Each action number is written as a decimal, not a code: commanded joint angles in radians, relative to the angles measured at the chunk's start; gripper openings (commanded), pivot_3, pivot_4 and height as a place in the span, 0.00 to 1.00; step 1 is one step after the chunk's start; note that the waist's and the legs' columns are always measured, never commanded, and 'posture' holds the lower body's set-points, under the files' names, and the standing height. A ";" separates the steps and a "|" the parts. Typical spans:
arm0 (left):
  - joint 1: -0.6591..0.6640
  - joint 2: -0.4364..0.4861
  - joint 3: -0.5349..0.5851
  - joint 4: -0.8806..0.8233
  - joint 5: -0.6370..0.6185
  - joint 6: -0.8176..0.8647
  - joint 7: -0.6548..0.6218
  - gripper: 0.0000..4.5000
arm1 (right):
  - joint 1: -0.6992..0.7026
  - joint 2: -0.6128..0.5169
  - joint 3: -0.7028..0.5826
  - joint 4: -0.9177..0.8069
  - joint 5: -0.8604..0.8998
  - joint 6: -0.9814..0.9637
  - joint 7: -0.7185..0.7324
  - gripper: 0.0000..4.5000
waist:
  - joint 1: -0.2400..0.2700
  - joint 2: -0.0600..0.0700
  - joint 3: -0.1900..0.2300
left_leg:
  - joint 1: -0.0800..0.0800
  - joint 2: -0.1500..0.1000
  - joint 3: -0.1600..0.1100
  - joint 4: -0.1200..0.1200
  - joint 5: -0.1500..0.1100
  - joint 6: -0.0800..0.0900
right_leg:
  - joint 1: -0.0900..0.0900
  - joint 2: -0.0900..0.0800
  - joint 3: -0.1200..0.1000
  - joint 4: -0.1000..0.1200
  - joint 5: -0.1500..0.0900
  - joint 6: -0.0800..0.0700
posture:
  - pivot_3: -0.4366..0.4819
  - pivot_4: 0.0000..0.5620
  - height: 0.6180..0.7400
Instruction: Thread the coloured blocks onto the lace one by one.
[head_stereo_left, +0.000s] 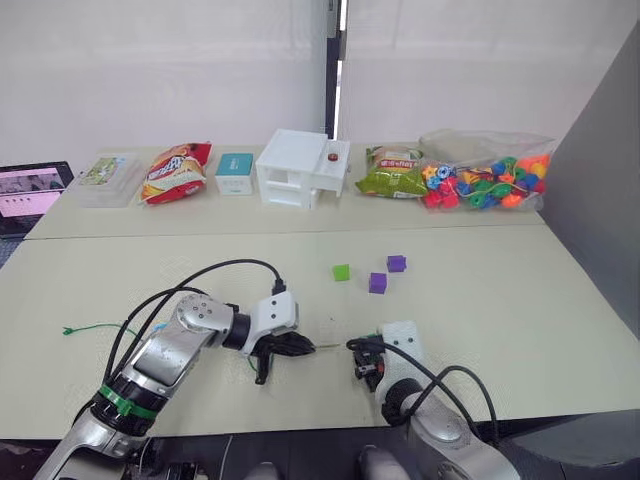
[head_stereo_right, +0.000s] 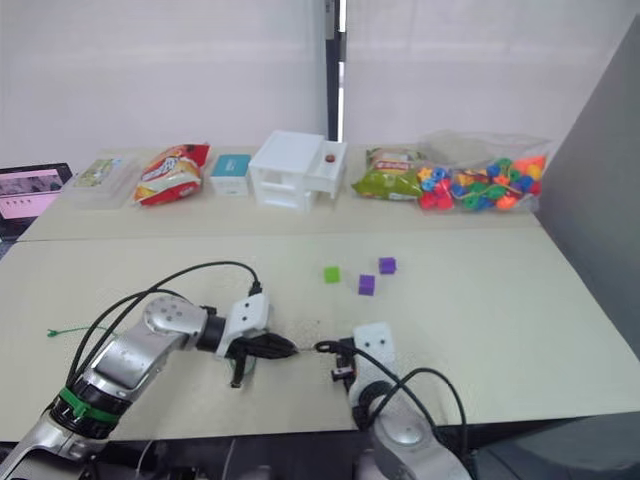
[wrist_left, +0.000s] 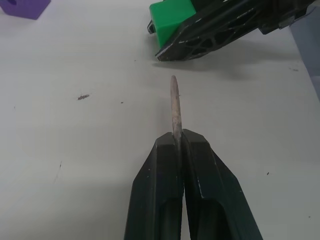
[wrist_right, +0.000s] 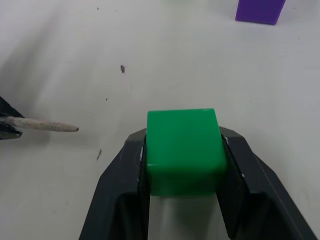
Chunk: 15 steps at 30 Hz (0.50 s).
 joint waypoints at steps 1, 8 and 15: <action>-0.014 0.013 0.025 -0.040 -0.025 0.001 -0.011 0.00 | 0.025 0.003 -0.005 -0.013 0.011 -0.056 0.029 0.38 | 0.000 0.000 0.000 | 0.000 0.000 0.000 0.000 0.000 0.000 | 0.000 0.000 0.000 0.000 0.000 0.000 | 0.48 0.27 1.00; 0.004 0.011 0.031 -0.053 -0.025 0.000 0.006 0.00 | -0.032 -0.116 -0.100 -0.176 0.088 -0.014 0.178 0.95 | 0.003 0.000 0.000 | -0.001 0.000 0.000 0.000 0.000 0.000 | 0.000 0.000 0.000 0.000 0.000 0.000 | 0.48 0.27 1.00; 0.051 0.011 0.046 -0.110 -0.034 0.014 0.035 0.00 | -0.271 -0.499 -0.284 -0.189 0.443 0.134 0.664 0.99 | 0.006 0.000 0.001 | -0.001 0.000 0.000 0.001 0.000 0.000 | 0.001 0.000 0.000 -0.001 0.000 0.000 | 0.48 0.27 1.00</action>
